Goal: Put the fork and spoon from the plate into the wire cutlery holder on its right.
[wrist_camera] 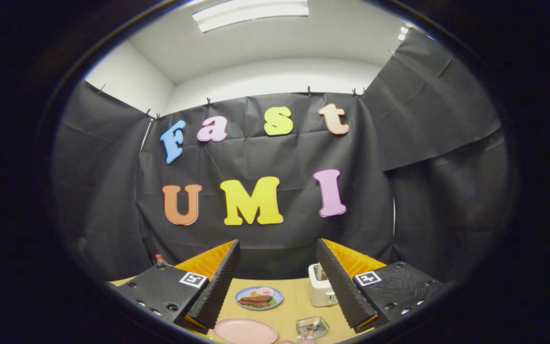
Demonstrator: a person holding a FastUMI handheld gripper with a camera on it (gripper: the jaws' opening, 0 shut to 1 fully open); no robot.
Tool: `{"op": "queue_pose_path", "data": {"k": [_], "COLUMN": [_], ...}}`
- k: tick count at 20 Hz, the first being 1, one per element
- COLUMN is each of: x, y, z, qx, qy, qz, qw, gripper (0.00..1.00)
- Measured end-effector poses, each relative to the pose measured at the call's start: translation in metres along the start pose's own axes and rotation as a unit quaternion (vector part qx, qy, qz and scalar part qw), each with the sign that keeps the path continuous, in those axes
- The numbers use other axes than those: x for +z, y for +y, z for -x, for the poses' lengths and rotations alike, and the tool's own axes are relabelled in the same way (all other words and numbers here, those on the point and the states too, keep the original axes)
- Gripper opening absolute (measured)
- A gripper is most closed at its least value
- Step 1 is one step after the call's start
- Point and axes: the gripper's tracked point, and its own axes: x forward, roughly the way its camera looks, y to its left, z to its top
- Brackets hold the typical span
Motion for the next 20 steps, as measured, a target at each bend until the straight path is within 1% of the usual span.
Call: {"op": "queue_pose_path", "data": {"k": [13, 20], "x": [0.008, 0.010], "y": [0.005, 0.013], "z": [0.001, 0.001], "qx": [0.001, 0.008], "qy": [-0.005, -0.007], "qz": [-0.004, -0.004], "qw": [1.000, 1.000], "gripper": [0.96, 0.96]}}
